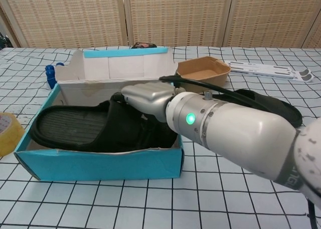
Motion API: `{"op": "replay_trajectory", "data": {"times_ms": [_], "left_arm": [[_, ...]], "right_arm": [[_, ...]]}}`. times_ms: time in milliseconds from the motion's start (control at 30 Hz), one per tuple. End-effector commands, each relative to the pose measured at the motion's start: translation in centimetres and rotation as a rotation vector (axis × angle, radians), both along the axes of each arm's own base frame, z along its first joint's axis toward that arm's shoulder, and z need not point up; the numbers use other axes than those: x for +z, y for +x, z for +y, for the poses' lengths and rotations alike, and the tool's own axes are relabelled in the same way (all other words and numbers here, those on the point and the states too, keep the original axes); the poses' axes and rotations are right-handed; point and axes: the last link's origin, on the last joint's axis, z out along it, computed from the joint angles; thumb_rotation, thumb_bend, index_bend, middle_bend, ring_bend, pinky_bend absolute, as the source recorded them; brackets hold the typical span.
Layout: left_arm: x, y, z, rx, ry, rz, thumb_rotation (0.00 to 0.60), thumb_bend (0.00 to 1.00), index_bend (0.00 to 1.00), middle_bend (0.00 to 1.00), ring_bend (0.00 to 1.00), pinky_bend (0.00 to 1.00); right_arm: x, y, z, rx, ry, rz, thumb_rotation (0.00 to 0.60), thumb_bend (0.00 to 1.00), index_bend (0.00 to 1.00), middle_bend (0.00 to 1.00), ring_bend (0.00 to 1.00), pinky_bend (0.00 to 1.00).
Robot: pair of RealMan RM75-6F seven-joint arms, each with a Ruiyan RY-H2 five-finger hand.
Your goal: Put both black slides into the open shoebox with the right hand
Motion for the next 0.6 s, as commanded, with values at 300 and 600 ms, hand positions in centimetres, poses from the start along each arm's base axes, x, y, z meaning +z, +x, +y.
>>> {"op": "replay_trajectory", "data": {"times_ms": [300, 600], "left_arm": [[-0.2, -0.1, 0.1, 0.003, -0.007, 0.004, 0.600, 0.38, 0.31, 0.24, 0.24, 0.42], [-0.1, -0.2, 0.1, 0.008, -0.005, 0.002, 0.600, 0.38, 0.31, 0.24, 0.24, 0.42]], "right_arm": [[-0.4, -1.6, -0.9, -0.027, -0.056, 0.151, 0.600, 0.08, 0.49, 0.46, 0.32, 0.35], [1.3, -0.7, -1.1, 0.017, -0.025, 0.007, 0.600, 0.08, 0.00, 0.01, 0.00, 0.06]]}}
